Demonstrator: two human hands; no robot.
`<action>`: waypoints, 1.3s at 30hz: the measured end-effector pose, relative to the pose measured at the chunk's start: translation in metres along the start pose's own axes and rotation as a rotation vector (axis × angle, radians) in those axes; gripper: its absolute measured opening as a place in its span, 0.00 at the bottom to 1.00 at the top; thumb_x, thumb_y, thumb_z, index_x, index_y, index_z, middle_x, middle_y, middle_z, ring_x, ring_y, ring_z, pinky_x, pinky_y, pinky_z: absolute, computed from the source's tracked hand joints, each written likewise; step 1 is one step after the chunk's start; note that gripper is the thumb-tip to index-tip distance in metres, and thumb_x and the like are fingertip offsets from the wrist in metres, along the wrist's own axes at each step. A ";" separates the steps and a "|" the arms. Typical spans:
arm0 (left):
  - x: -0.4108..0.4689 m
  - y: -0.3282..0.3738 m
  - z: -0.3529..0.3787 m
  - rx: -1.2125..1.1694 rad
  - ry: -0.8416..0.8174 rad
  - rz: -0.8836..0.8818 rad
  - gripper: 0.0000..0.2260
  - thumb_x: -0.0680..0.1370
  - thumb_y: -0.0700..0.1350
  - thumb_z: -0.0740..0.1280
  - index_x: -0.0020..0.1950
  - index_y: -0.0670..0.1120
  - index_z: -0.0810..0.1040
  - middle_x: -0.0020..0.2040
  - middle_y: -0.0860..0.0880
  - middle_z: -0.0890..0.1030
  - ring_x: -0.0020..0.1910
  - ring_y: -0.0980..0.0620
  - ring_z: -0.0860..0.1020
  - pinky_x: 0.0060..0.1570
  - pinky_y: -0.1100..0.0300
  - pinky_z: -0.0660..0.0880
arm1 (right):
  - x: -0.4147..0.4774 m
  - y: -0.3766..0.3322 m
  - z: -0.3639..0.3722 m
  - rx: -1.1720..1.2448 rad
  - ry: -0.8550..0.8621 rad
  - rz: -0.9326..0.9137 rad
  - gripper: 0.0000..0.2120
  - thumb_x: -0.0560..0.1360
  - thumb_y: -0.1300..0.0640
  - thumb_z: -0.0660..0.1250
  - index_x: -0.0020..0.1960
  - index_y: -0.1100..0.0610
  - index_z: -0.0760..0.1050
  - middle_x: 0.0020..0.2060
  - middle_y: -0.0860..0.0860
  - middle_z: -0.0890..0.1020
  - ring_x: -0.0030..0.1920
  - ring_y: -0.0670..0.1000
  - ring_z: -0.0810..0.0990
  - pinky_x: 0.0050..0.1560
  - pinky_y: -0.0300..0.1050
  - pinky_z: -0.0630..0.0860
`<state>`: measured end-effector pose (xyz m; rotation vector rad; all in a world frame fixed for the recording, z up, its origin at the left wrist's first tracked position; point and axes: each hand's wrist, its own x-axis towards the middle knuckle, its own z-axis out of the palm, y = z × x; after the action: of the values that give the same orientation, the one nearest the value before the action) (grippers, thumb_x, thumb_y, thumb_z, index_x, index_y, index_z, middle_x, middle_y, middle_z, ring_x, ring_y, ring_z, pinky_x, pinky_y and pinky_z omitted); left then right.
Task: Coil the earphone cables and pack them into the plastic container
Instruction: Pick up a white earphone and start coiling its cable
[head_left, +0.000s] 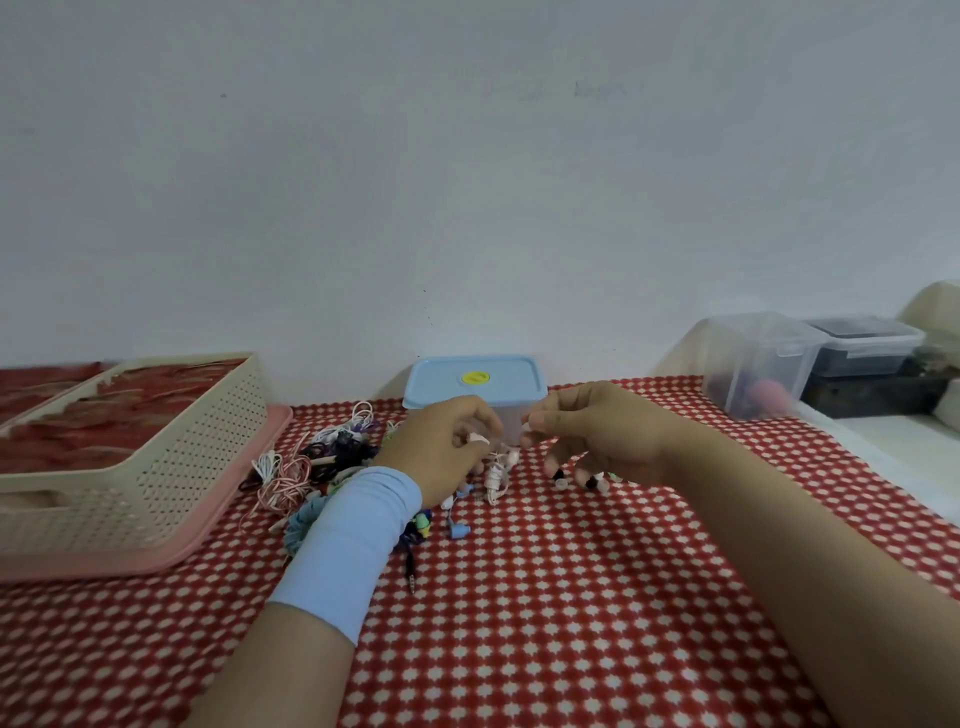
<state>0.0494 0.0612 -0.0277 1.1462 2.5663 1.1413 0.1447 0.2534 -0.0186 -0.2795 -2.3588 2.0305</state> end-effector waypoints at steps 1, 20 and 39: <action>0.000 0.001 -0.003 0.064 -0.056 0.001 0.12 0.79 0.40 0.65 0.48 0.58 0.81 0.43 0.55 0.84 0.33 0.57 0.82 0.38 0.61 0.80 | 0.000 0.001 0.001 -0.028 -0.023 0.011 0.07 0.81 0.60 0.67 0.54 0.63 0.81 0.49 0.58 0.86 0.36 0.51 0.83 0.27 0.39 0.76; 0.006 -0.005 0.009 -0.080 0.025 -0.069 0.07 0.76 0.46 0.72 0.52 0.56 0.83 0.46 0.60 0.82 0.48 0.60 0.80 0.56 0.55 0.78 | 0.002 0.001 0.015 0.157 0.055 0.052 0.08 0.81 0.63 0.66 0.55 0.68 0.80 0.51 0.62 0.86 0.51 0.57 0.87 0.42 0.45 0.85; 0.001 0.012 0.016 -1.061 0.025 -0.245 0.10 0.79 0.42 0.67 0.58 0.40 0.81 0.43 0.47 0.82 0.32 0.56 0.79 0.26 0.68 0.72 | -0.001 -0.005 0.021 0.209 0.140 -0.111 0.04 0.78 0.61 0.70 0.51 0.59 0.83 0.41 0.53 0.86 0.35 0.47 0.81 0.29 0.42 0.76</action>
<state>0.0617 0.0766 -0.0310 0.5185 1.5567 2.0093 0.1423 0.2317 -0.0169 -0.2692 -2.0151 2.1079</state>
